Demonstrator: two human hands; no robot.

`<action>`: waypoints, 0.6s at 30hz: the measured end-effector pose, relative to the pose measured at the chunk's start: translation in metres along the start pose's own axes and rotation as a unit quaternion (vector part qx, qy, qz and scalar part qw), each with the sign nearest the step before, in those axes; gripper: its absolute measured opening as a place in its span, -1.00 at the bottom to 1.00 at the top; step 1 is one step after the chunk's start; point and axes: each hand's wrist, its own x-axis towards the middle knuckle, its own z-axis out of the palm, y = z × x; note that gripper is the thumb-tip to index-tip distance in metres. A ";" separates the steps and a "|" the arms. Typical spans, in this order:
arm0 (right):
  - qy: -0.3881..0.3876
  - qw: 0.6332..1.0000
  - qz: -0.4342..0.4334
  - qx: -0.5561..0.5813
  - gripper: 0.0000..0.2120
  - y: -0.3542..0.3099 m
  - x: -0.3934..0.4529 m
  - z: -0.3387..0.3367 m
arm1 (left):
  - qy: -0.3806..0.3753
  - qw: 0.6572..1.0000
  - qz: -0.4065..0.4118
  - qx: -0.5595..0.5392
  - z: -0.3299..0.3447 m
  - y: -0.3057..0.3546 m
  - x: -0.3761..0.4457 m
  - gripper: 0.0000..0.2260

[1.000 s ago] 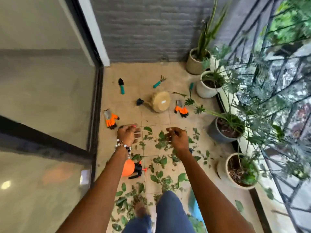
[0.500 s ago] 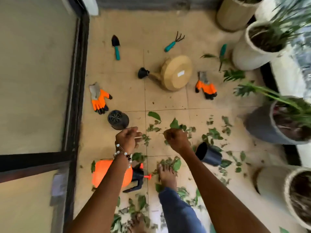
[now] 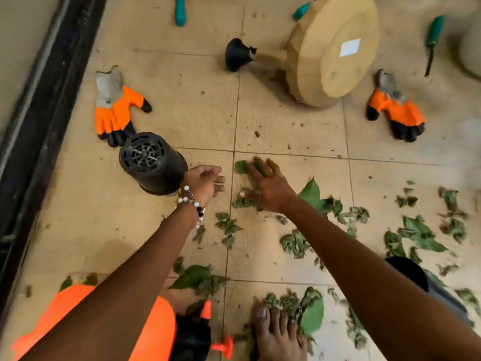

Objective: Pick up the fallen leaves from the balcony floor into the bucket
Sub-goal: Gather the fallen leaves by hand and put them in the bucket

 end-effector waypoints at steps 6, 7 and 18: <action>0.112 0.988 -0.090 -0.055 -0.50 -0.013 -0.015 0.034 | 0.000 0.994 -0.042 -0.103 0.006 -0.001 0.015 -0.81; 0.147 0.982 -0.104 -0.051 -0.59 -0.015 -0.018 0.038 | -0.005 0.992 -0.050 -0.115 0.006 -0.001 0.015 -0.79; 0.245 0.865 0.051 0.435 -0.85 -0.013 -0.012 -0.014 | -0.046 0.993 -0.068 -0.079 0.017 -0.016 0.006 -0.66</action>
